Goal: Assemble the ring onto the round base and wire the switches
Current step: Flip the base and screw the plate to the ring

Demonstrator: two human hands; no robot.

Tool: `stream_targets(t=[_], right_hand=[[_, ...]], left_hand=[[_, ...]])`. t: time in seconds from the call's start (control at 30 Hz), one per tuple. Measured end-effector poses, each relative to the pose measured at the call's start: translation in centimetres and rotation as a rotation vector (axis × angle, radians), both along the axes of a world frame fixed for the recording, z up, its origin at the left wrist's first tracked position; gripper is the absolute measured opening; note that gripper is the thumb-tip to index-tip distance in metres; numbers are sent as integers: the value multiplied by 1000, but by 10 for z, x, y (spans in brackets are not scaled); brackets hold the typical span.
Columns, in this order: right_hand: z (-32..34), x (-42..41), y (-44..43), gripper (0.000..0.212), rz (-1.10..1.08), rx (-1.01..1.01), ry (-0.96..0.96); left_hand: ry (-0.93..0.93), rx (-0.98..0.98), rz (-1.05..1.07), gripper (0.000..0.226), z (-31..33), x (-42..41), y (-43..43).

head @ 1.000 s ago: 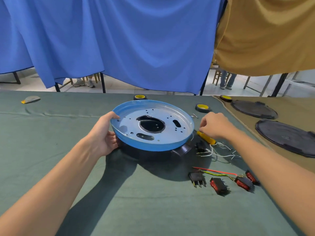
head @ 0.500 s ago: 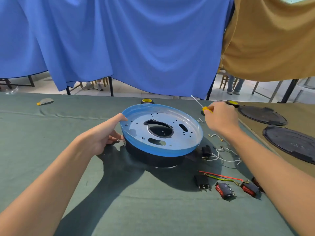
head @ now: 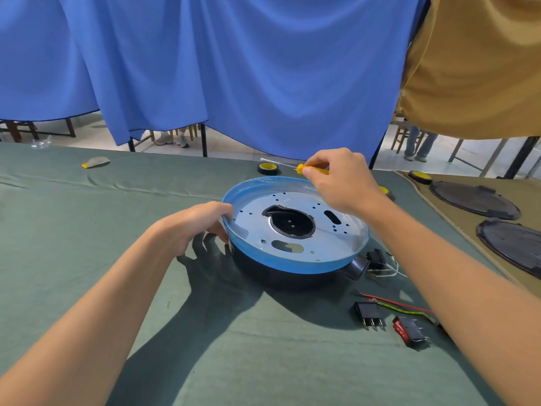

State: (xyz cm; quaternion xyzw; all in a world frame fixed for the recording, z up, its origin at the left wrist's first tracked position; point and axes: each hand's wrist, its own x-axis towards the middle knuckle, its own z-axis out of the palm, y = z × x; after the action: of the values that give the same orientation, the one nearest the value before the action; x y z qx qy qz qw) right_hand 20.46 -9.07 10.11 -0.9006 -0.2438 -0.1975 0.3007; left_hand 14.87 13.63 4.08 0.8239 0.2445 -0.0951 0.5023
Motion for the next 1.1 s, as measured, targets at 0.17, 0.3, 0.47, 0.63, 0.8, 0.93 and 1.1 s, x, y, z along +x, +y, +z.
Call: stream_targets(t=[0.17,0.3,0.47,0.63,0.8,0.93,1.1], right_hand=[[-2,-2,6,20,32,30,20],[-7,-4,13,19,58,35,39],[-13,-9,20,17,93,46,66],[-16,-12,25,15,95,48,97],[-13,-12,32,22,155,267,230],[-11,-8,42,33,218,547,364],[-20,-3,62,17,125,601,234]], left_hand=[[-22,70,-14,27,0,1,0],[-47,94,-27,18,0,2,-1],[-39,128,-36,14,-1,2,-1],[-35,112,-17,17,-1,3,-1],[-61,154,-46,32,-2,5,11],[-319,123,-35,30,-1,8,20],[-524,200,-100,18,4,7,19]])
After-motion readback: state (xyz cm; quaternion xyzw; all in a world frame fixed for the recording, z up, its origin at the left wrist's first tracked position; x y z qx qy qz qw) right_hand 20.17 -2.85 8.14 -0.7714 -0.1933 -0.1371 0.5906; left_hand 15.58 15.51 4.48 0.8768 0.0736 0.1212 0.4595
